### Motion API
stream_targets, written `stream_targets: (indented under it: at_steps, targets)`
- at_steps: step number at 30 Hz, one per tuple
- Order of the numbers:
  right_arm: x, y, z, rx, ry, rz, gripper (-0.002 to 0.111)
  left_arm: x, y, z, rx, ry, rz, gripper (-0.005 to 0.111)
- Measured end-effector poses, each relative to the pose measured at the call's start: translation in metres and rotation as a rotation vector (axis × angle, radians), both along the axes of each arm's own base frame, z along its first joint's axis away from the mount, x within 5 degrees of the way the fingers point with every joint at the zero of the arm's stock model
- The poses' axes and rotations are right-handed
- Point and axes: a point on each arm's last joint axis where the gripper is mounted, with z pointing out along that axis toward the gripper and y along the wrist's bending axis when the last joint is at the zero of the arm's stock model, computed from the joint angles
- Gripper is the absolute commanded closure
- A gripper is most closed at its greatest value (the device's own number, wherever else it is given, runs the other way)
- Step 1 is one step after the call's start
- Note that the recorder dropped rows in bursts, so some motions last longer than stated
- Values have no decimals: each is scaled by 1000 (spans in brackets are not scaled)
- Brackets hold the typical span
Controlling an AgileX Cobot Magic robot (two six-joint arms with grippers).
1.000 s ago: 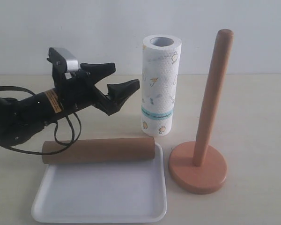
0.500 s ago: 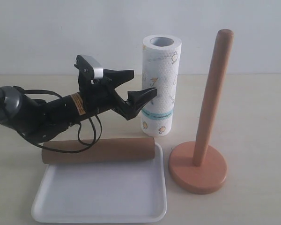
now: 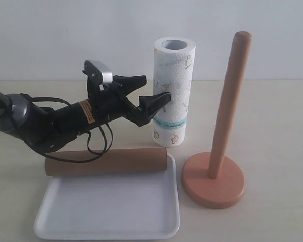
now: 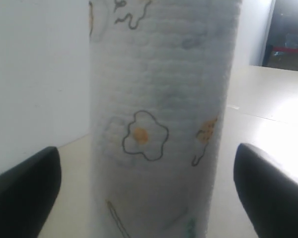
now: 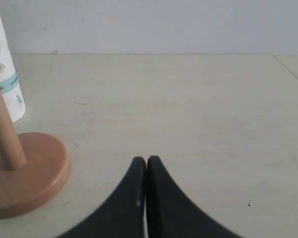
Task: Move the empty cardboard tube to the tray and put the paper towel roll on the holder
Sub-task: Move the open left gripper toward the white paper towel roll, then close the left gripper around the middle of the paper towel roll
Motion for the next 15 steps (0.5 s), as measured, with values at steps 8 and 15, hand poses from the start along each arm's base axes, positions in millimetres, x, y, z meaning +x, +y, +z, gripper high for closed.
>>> stream_targets:
  at_steps: [8, 15]
  targets:
    - [0, 0, 0, 0, 0, 0, 108, -4, -2, -2, 8, 27, -46, 15]
    - [0, 0, 0, 0, 0, 0, 108, -4, -2, -5, 52, 28, -48, 8]
